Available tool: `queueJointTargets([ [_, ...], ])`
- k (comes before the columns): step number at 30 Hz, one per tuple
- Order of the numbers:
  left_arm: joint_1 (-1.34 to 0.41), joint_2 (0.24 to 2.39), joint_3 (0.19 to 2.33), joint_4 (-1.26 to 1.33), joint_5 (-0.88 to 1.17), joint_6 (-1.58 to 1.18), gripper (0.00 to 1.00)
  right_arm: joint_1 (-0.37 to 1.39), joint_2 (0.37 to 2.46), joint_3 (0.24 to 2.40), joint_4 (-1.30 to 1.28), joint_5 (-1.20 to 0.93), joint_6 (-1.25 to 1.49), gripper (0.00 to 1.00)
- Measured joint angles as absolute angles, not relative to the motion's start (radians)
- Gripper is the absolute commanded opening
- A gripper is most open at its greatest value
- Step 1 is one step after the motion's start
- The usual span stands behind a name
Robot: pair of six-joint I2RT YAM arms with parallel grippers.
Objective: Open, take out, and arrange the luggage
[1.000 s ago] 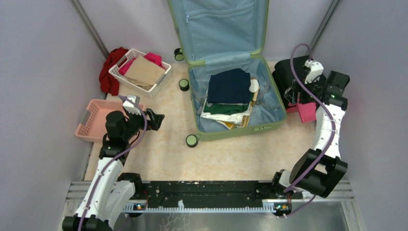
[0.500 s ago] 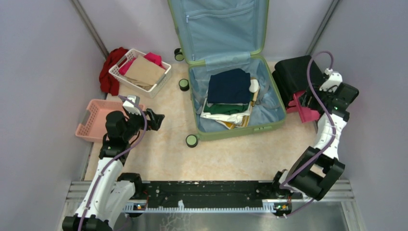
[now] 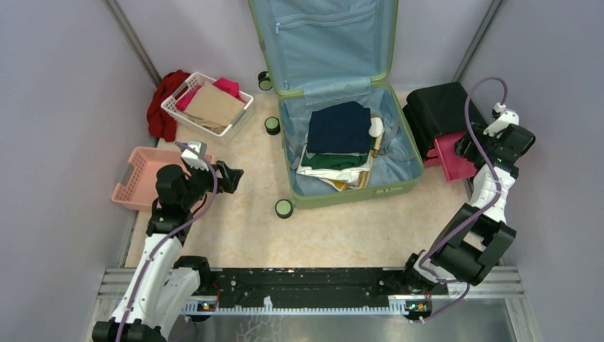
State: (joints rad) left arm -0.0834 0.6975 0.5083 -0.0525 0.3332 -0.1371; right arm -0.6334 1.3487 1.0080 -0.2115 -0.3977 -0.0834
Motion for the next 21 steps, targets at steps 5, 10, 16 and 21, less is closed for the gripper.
queueJointTargets([
  [5, -0.083, 0.698, 0.508, -0.052, 0.333, -0.137, 0.99, -0.633, 1.422, 1.010, -0.201, -0.393, -0.073, 0.49],
  [10, -0.083, 0.706, 0.508, -0.052, 0.333, -0.137, 0.99, -0.633, 1.462, 1.012, -0.200, -0.401, -0.069, 0.66],
  [16, -0.083, 0.713, 0.508, -0.052, 0.333, -0.137, 0.99, -0.633, 1.462, 1.024, -0.204, -0.409, -0.078, 0.90],
  [21, -0.083, 0.714, 0.508, -0.052, 0.333, -0.137, 0.99, -0.633, 1.461, 1.036, -0.209, -0.411, -0.094, 0.90],
])
